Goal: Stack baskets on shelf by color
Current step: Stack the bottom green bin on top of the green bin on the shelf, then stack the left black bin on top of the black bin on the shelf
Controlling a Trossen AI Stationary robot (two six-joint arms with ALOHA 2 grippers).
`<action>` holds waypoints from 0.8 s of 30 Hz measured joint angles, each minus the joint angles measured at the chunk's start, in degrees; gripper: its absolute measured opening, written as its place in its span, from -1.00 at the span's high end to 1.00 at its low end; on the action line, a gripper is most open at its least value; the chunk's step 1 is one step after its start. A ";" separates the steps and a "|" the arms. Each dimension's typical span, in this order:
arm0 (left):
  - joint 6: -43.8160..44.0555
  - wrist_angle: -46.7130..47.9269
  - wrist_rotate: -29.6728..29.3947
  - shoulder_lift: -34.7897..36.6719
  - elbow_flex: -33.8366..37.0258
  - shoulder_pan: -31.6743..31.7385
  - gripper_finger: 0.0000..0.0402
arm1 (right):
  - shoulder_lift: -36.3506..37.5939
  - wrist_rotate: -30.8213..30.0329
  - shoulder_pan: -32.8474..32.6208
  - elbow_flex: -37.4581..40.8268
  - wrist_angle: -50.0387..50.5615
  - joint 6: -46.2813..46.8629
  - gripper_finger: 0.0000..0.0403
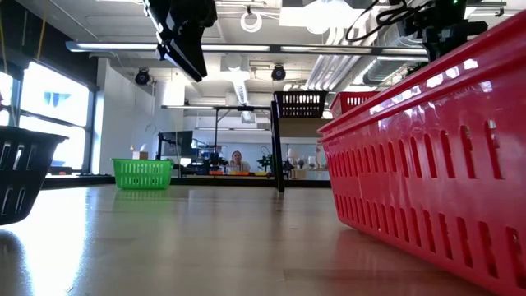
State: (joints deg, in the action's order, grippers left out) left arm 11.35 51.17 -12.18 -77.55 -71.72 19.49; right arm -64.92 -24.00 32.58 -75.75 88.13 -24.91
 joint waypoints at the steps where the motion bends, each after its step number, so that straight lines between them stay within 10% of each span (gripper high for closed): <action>1: 0.00 -0.01 -0.01 0.01 0.00 0.00 0.22 | 0.24 -0.14 0.02 0.00 0.24 0.60 0.44; 24: 0.48 -0.01 0.00 0.01 0.00 0.00 0.22 | 2.93 20.08 0.06 -2.24 1.89 12.50 0.44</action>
State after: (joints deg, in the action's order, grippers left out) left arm 11.84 51.16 -12.18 -77.54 -71.72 19.49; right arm -62.00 -3.92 32.64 -77.99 90.02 -12.41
